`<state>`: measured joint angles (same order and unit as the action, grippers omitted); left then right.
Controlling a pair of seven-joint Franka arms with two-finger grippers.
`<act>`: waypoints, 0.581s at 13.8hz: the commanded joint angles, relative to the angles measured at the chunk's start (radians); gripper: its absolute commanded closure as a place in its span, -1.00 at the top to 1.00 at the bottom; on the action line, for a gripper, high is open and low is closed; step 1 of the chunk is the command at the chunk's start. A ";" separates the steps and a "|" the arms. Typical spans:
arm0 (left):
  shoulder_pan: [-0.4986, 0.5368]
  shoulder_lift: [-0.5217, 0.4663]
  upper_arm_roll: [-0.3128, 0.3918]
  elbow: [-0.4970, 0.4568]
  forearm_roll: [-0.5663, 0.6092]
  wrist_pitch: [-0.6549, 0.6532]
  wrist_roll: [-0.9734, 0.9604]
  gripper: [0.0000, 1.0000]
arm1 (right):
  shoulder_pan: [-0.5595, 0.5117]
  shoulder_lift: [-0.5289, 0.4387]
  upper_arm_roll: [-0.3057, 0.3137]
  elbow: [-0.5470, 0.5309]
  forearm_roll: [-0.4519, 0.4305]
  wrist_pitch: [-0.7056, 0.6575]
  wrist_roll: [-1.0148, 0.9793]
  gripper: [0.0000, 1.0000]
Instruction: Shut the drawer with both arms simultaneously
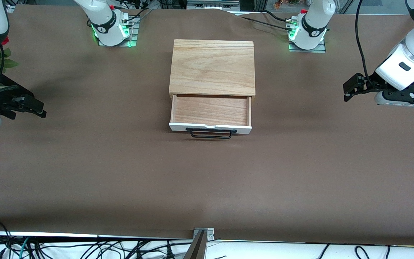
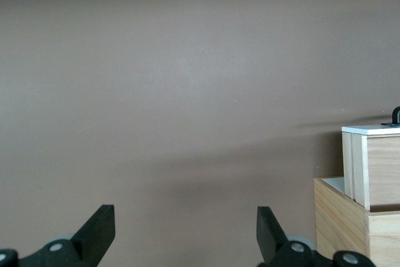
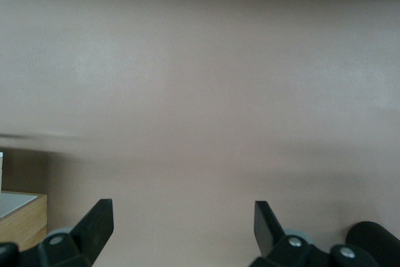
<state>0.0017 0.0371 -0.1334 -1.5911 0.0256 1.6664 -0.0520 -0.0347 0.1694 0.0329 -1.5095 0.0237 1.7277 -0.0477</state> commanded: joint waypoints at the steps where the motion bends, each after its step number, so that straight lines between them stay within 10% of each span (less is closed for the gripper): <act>1: 0.004 0.018 -0.005 0.037 0.024 -0.011 0.008 1.00 | -0.004 0.012 0.007 0.026 -0.005 -0.013 0.012 1.00; 8: 0.006 0.018 -0.003 0.037 0.024 -0.011 0.008 1.00 | -0.004 0.018 0.005 0.028 -0.005 -0.013 0.009 1.00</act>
<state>0.0021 0.0371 -0.1329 -1.5911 0.0256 1.6664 -0.0520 -0.0347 0.1752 0.0329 -1.5095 0.0237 1.7278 -0.0473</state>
